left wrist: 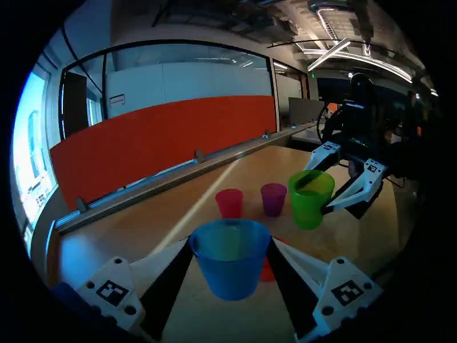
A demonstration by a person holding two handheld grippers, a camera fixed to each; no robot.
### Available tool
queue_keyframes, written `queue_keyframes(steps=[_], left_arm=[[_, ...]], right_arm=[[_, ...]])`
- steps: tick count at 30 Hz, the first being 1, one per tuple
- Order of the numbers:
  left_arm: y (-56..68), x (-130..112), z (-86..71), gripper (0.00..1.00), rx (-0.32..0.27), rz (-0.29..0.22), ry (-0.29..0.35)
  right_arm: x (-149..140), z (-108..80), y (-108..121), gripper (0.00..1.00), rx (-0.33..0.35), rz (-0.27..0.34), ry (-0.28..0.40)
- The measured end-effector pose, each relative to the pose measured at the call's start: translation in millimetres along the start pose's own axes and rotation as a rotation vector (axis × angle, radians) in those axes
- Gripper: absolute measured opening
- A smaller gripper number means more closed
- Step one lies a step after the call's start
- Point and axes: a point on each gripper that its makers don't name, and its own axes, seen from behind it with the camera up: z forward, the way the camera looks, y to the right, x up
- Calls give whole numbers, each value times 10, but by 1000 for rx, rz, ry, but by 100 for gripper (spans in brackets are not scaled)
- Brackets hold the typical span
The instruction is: Pour water
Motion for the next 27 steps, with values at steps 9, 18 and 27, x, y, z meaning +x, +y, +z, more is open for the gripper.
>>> queue_keyframes(steps=[9, 18, 27], left_arm=[[13, -262, 80, 88, -1, -9, -48], [-17, -486, 158, 88, -4, -24, -89], [19, -704, 227, 88, -16, -3, -139]], right_arm=[[-169, 24, 12, 88, 7, 13, -50], [-332, 48, 54, 88, 9, 22, -86], [-494, 62, 120, 88, 5, 30, -120]])
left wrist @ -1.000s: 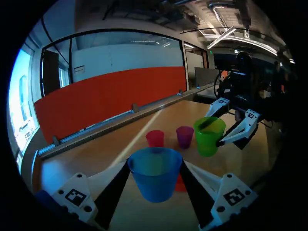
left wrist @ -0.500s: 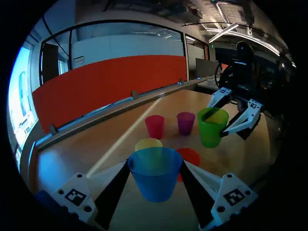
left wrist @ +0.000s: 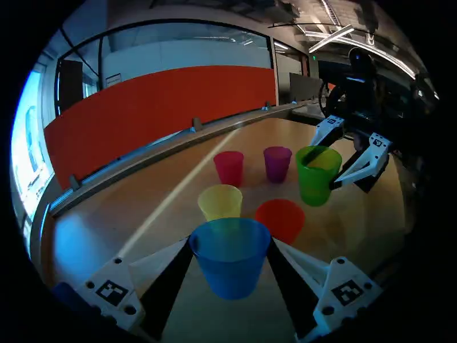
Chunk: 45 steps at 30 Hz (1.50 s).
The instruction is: Pour water
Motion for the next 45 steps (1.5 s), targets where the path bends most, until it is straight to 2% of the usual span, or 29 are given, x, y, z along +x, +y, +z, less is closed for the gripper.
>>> queue_keyframes(steps=[16, 27, 45], left_arm=[[13, -212, 117, 88, -14, 23, -47], [-25, -266, 172, 88, -18, 5, -53], [-12, -424, 265, 88, -35, 23, -103]], right_arm=[[-221, 67, 54, 88, 2, 7, -45], [-283, 110, 56, 88, 1, -1, -61], [-475, 194, 116, 88, -4, -4, -109]])
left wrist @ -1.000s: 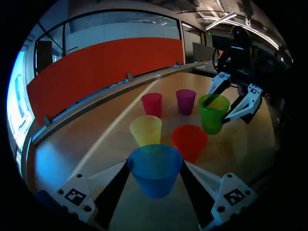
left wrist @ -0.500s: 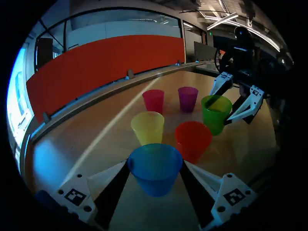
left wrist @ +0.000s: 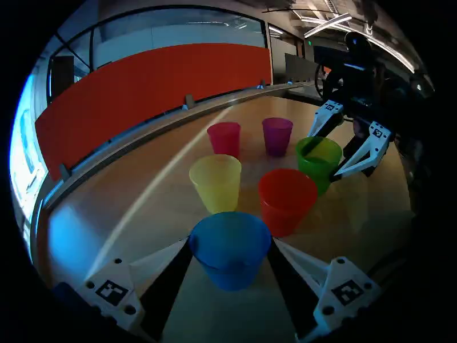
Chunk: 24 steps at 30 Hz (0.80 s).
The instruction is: Pour water
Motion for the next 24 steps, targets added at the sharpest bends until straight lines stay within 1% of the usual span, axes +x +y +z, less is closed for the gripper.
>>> queue_keyframes(steps=[6, 18, 24], left_arm=[[10, -11, 3, 88, -6, 9, -11], [19, -53, -27, 88, -15, 1, -21], [22, -80, -47, 88, -15, 5, -25]], right_arm=[[-49, 19, 8, 88, 1, 0, -11], [-162, 55, -13, 88, 2, -13, -30], [-192, 65, -22, 88, 0, -20, -36]])
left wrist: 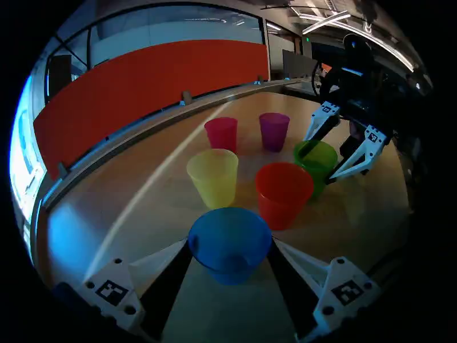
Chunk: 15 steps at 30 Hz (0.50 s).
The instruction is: Pour water
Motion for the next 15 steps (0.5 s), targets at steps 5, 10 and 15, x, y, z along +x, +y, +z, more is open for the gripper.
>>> queue_keyframes(steps=[5, 10, 15], left_arm=[[-18, -29, -21, 88, 5, -3, -6], [-24, -59, -33, 88, 3, -7, -12], [-27, -77, -38, 88, 2, -1, -17]], right_arm=[[-32, -10, 0, 88, -3, 3, -2], [-56, -29, 2, 88, -6, 7, -2], [-72, -43, 6, 89, -8, 9, -5]])
